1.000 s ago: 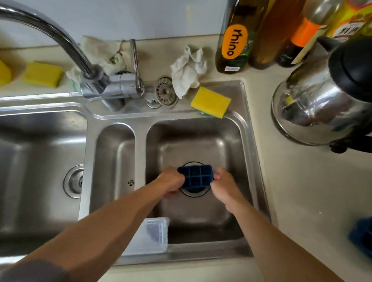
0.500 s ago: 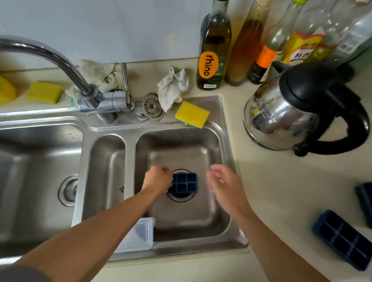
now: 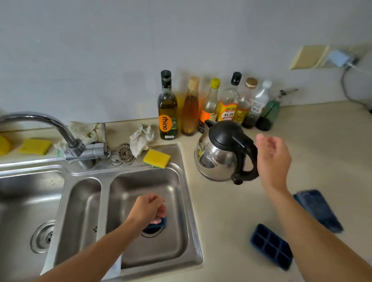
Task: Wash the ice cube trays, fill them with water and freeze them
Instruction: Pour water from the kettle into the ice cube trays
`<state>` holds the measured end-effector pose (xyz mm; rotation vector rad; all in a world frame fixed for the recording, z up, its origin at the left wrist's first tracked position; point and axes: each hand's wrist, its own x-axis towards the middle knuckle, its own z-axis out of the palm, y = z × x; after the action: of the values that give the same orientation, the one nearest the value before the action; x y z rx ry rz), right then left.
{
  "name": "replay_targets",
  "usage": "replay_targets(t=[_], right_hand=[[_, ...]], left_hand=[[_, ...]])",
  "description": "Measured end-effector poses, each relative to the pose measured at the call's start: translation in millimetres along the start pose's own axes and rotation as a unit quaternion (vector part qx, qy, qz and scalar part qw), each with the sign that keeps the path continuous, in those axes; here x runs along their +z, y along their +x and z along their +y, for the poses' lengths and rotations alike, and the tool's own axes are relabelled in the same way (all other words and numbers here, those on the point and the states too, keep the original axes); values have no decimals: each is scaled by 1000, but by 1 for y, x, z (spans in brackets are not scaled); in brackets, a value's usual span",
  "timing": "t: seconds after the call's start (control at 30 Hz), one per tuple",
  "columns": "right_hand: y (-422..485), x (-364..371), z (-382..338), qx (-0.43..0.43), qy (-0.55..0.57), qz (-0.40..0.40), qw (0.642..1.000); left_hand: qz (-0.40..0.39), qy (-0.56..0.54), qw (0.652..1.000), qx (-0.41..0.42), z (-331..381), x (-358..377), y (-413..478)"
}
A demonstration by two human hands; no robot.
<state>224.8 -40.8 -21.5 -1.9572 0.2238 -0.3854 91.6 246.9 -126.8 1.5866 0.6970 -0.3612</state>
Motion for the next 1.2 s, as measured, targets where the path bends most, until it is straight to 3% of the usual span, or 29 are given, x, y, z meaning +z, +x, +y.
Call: replay_targets(t=[0.17,0.3,0.63,0.93,1.2], right_hand=[[20,11,38,82,-23,-84,993],[12,20,39,106,53,-92,989],[-66,28,29,146,114,-114,976],[-106,-17,16,130,97,-168,972],[-131,-50,-2,105,72,-285,950]], left_hand=[[0,8,1000,23,6,-5,-11],[14,10,1000,11,2,-15,-10],[-5,1,1000,-6,10,7,2],[29,-33,998,37,-6,39,-11],[54,-144,988,32,-34,58,-68]])
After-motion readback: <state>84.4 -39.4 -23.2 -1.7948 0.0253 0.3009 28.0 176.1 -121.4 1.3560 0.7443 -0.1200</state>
